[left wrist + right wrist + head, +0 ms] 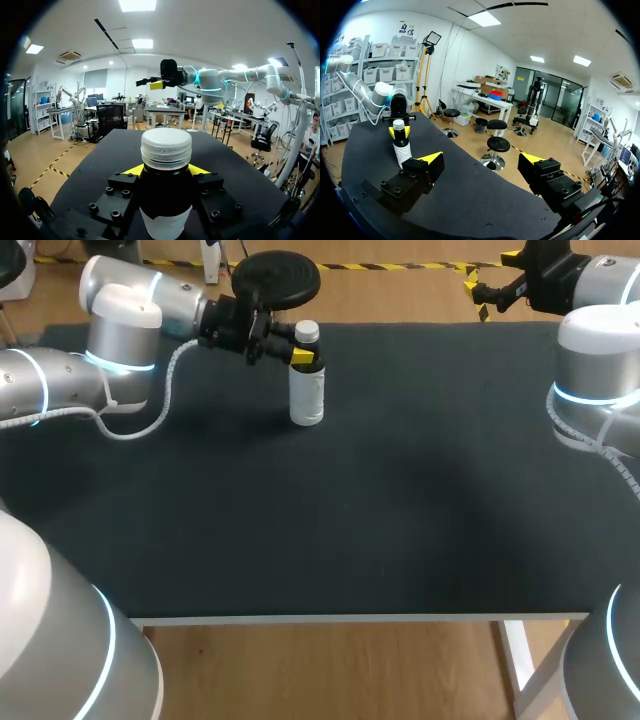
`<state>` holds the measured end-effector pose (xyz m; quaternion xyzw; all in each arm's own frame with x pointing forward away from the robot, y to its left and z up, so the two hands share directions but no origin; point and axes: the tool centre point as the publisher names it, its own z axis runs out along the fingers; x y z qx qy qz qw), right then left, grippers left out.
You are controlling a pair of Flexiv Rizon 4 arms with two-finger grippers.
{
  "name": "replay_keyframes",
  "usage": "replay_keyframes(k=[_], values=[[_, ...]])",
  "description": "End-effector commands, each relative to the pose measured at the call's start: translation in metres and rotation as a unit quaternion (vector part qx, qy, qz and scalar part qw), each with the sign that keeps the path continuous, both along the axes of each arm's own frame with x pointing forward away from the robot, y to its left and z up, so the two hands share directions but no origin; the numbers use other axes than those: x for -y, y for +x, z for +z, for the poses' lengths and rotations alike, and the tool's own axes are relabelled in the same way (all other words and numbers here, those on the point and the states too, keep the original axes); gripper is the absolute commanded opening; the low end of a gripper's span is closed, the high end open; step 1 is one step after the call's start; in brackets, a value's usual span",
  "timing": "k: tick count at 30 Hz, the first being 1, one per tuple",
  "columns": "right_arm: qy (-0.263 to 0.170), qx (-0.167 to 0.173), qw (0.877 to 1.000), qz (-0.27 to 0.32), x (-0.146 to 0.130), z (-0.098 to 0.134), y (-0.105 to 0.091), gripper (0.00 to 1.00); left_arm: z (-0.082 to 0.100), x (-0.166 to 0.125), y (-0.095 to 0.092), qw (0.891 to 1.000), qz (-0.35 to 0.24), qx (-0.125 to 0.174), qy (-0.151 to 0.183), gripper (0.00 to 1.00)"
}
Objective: Unscrew the bottle cap
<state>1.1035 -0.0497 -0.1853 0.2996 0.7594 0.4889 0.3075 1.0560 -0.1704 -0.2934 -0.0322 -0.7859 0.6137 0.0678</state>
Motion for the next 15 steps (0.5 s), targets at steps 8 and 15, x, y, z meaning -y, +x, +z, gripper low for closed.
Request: replay_keyframes(k=[8,15], values=[[-0.001,-0.001,1.000,0.000,0.0001,0.0002,0.0008,0.00,-0.0009,-0.0003,0.0022,1.000,-0.003,-0.001,0.000,0.00],[-0.001,-0.001,1.000,0.000,0.0001,0.0002,0.0008,0.00,-0.0009,-0.0003,0.0022,1.000,-0.003,-0.001,0.000,0.00]])
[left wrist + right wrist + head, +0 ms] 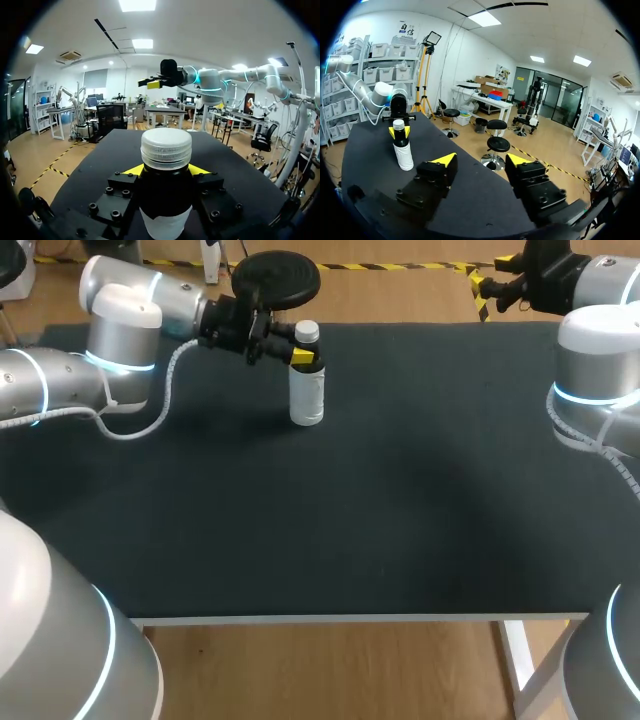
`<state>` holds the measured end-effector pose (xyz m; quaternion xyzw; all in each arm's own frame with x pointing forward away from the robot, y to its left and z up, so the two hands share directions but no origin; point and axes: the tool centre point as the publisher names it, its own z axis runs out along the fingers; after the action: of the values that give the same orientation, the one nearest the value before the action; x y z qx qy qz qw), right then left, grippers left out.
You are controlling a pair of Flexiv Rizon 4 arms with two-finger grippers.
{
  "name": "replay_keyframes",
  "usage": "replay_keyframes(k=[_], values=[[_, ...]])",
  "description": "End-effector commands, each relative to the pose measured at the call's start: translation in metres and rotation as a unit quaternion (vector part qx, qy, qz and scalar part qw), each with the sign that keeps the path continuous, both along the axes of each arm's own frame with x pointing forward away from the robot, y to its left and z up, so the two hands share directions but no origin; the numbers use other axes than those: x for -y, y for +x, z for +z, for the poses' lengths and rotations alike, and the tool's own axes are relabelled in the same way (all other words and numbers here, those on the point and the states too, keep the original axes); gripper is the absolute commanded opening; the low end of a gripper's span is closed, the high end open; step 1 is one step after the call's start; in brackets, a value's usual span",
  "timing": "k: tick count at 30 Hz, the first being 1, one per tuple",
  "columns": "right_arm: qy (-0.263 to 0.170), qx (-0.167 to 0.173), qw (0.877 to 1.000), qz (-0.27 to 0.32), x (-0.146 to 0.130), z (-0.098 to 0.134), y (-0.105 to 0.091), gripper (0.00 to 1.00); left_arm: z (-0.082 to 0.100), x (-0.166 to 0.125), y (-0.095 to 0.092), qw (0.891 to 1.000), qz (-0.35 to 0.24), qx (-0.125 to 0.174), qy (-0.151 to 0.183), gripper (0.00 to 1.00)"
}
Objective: Unscrew the bottle cap
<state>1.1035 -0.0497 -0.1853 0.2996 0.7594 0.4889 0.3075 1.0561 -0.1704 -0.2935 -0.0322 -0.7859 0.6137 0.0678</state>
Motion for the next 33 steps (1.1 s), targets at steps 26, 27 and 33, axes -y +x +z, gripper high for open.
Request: replay_keyframes(k=[26,27,33], values=[[0.000,0.002,1.000,0.017,-0.002,0.000,0.000,1.00,-0.001,0.000,0.002,1.000,-0.003,-0.001,0.000,0.00],[-0.007,0.003,0.999,0.031,-0.005,0.000,-0.001,1.00,-0.001,0.000,0.002,1.000,-0.003,-0.001,0.000,0.00],[-0.007,-0.033,0.993,0.115,-0.036,-0.008,0.002,1.00,-0.001,0.000,0.002,1.000,-0.003,-0.001,0.000,0.00]])
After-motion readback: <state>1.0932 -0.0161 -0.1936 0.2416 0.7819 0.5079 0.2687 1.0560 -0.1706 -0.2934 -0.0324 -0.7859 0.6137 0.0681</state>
